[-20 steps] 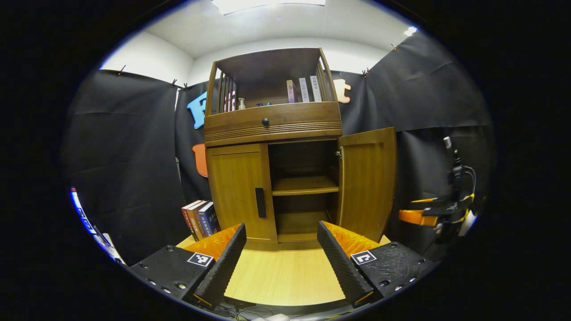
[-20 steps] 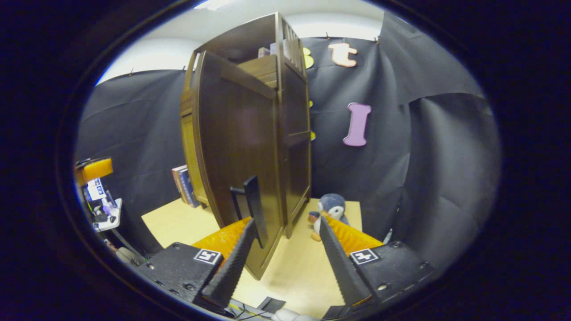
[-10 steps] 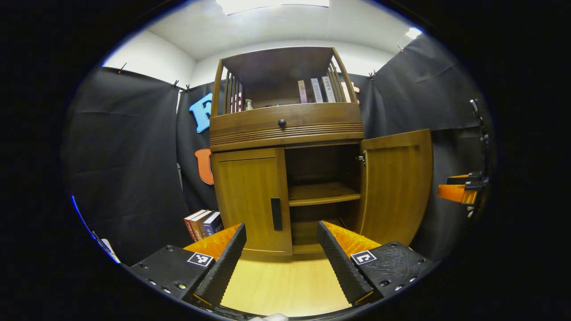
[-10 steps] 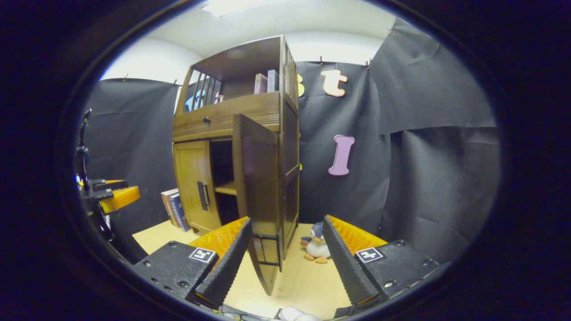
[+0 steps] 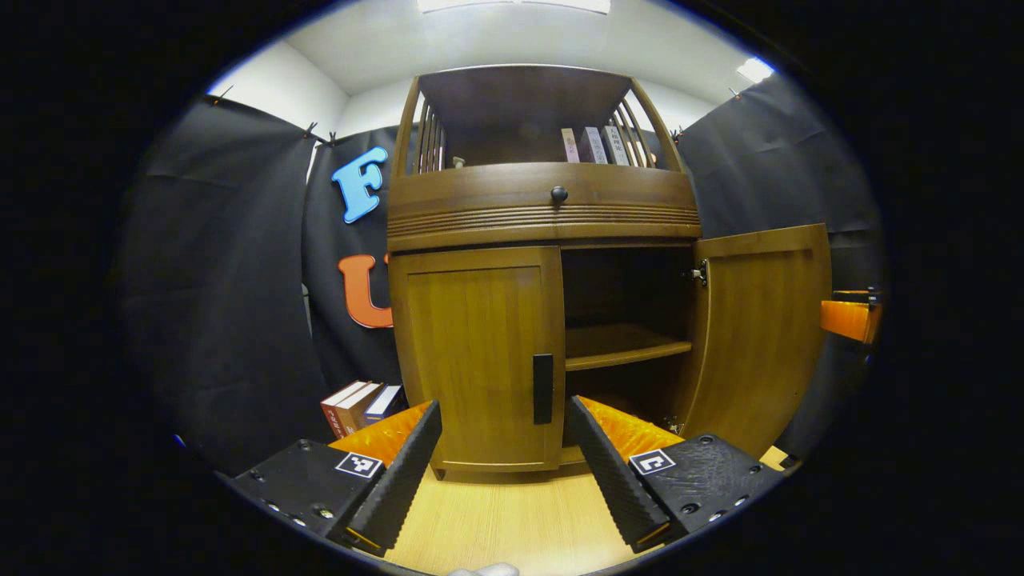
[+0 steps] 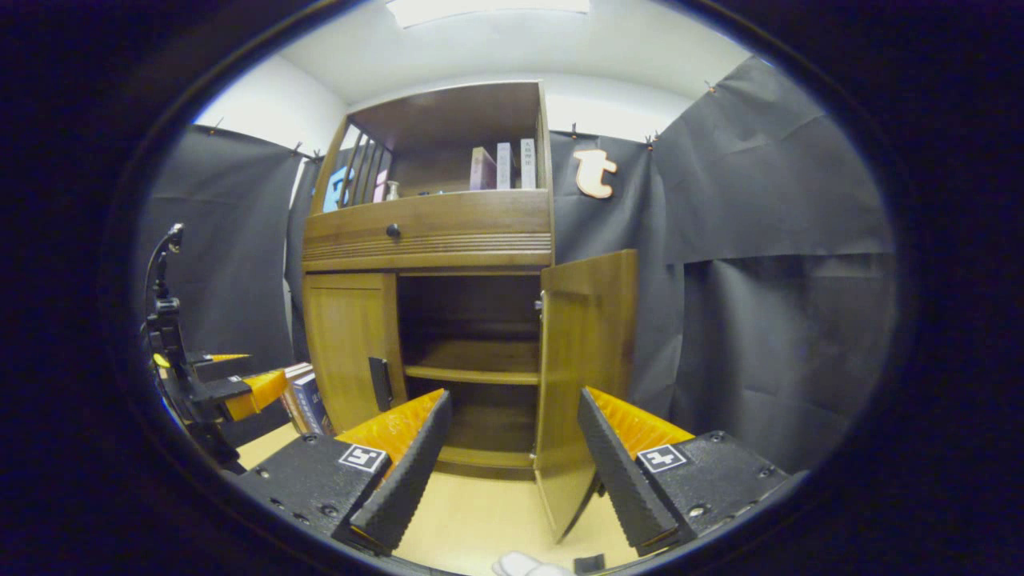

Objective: Open the right door of the double-door shoe cabinet with the right hand, and open the left door with the left hand.

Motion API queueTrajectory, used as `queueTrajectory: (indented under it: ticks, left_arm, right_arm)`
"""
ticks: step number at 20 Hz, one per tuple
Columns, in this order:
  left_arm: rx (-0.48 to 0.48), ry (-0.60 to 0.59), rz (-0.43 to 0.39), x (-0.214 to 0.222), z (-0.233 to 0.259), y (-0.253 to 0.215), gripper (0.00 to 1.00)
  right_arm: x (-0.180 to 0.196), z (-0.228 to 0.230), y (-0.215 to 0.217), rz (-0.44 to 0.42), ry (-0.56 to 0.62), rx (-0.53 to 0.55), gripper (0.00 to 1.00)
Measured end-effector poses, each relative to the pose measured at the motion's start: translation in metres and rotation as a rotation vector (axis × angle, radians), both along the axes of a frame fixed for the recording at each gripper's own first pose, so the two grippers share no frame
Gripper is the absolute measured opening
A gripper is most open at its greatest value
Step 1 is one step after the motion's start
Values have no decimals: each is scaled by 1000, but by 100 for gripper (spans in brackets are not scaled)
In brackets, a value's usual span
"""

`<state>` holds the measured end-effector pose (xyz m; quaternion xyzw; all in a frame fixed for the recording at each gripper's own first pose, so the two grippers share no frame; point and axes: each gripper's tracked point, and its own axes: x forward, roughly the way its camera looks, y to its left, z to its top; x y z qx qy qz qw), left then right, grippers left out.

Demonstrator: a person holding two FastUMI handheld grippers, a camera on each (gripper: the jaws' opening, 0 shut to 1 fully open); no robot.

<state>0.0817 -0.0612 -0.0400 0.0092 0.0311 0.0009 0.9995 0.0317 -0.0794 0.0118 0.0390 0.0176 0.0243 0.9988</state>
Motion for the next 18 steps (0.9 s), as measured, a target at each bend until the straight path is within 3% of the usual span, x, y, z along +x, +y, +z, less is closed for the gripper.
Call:
queueTrajectory:
  ticks: [3, 7, 14, 18]
  left_arm:
    - [-10, 15, -66, 26, -16, -3, 96]
    - [-34, 14, -133, 63, -27, -16, 96]
    - [-91, -17, -155, 140, -42, -39, 96]
    - [-103, 26, -147, 182, -68, -48, 96]
  right_arm:
    - [-3, -17, 33, -22, 55, 5, 99]
    - [-6, -21, 47, -75, 96, -6, 99]
    - [-7, -22, 42, -163, 156, -55, 100]
    - [-9, -17, 34, -206, 167, -71, 99]
